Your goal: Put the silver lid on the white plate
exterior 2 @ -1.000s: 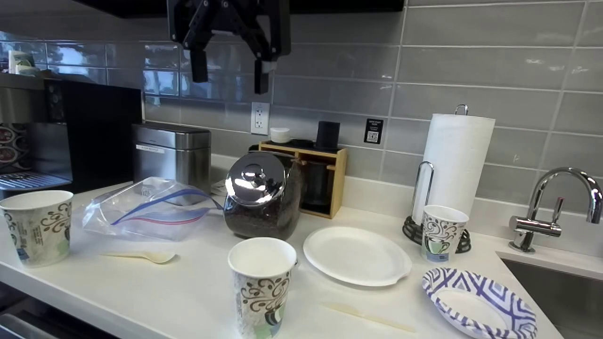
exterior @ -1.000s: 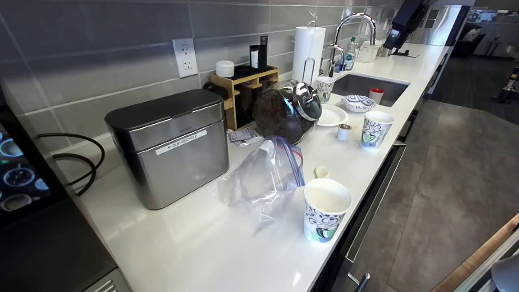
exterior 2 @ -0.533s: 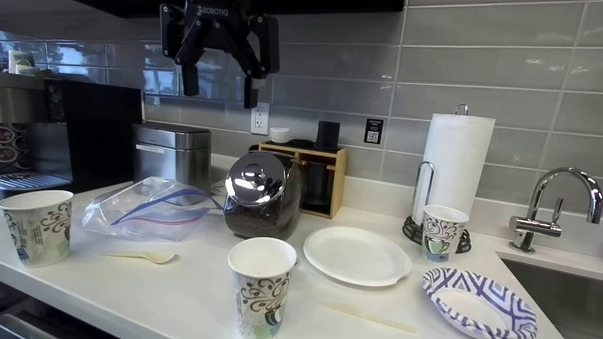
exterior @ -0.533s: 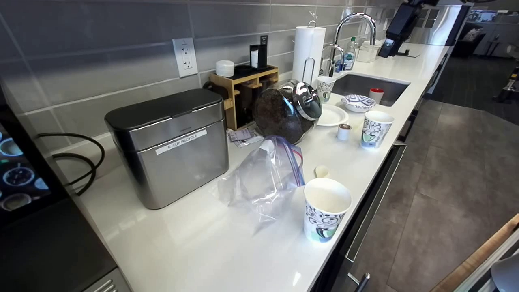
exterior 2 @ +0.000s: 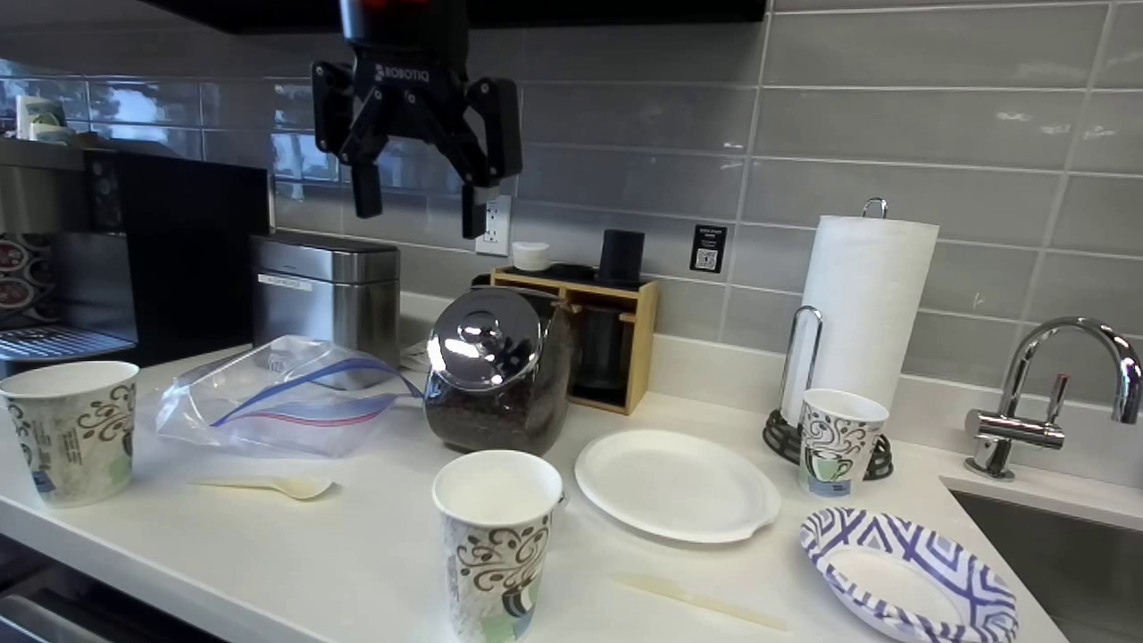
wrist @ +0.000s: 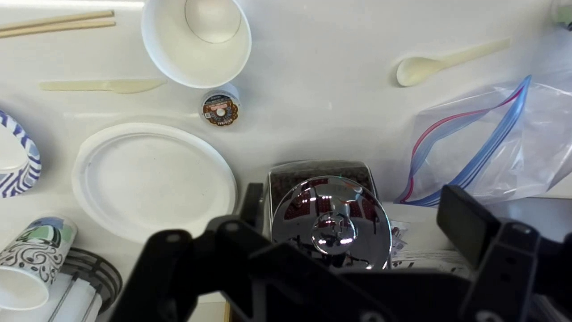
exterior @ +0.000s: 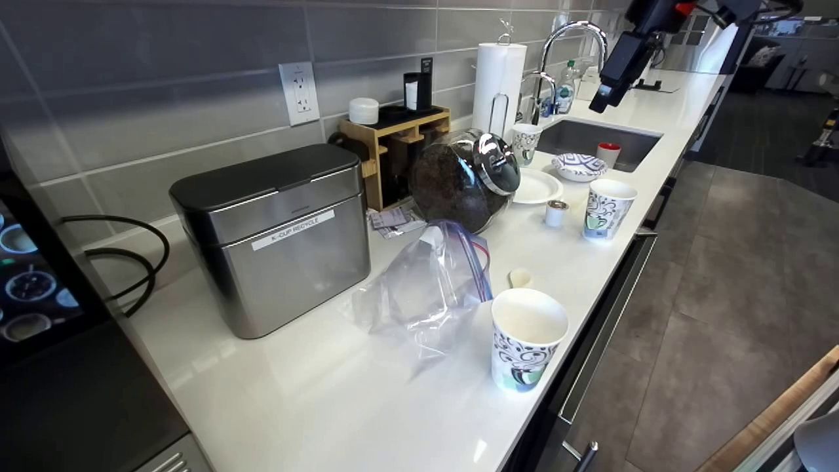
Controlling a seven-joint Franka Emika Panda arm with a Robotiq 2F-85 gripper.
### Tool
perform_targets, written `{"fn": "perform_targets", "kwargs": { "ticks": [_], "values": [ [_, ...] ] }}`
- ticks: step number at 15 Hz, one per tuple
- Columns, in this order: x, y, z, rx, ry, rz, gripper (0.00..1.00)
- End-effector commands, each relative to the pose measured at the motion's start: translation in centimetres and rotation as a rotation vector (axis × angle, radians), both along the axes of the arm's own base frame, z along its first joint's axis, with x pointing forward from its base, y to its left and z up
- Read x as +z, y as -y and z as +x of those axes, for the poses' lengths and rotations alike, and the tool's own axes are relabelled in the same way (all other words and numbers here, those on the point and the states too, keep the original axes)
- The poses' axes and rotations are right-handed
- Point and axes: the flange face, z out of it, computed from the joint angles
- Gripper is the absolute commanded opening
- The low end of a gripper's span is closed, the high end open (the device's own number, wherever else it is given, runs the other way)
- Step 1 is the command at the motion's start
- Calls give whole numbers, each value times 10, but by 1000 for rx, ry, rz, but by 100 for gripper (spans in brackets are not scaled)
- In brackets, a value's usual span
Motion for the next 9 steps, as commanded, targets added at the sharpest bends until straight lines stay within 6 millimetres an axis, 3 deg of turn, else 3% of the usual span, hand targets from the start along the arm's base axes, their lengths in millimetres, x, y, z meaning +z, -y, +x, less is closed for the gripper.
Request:
{"fn": "perform_targets", "kwargs": {
  "ticks": [1,9],
  "values": [
    [-27,-15,7,-15,48,-11,100],
    [-66,-29,24,-4,87,7,100]
  ]
}}
